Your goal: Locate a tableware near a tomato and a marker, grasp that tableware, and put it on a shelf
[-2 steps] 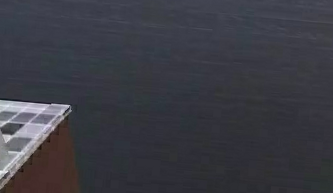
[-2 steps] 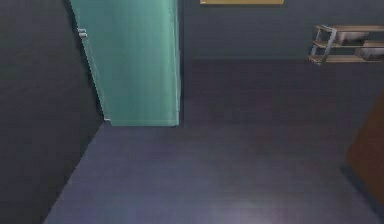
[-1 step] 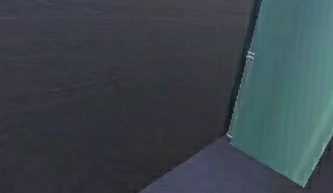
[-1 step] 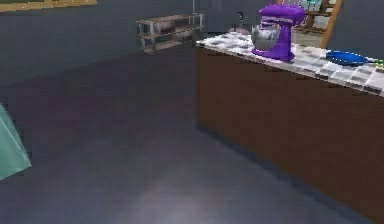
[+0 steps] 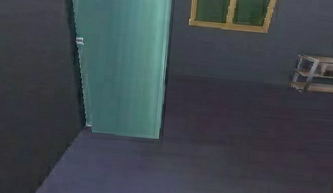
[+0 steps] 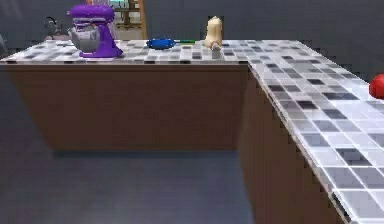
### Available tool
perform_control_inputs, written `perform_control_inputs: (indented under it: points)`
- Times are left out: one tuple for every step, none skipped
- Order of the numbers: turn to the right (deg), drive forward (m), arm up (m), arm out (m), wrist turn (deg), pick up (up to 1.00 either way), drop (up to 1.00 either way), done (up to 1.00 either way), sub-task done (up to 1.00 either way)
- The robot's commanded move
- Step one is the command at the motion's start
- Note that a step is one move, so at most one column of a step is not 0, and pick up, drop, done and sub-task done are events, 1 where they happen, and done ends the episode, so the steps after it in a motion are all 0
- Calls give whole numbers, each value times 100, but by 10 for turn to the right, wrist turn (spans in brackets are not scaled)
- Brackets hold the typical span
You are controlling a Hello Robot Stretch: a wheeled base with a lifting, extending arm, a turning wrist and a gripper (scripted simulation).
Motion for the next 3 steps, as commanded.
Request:
perform_control_inputs:
  points:
    - [450, 0, 0, 0, 0, 0, 0, 0, 0]
    - [90, 0, 0, 0, 0, 0, 0, 0, 0]
    - [450, 0, 0, 0, 0, 0, 0, 0, 0]
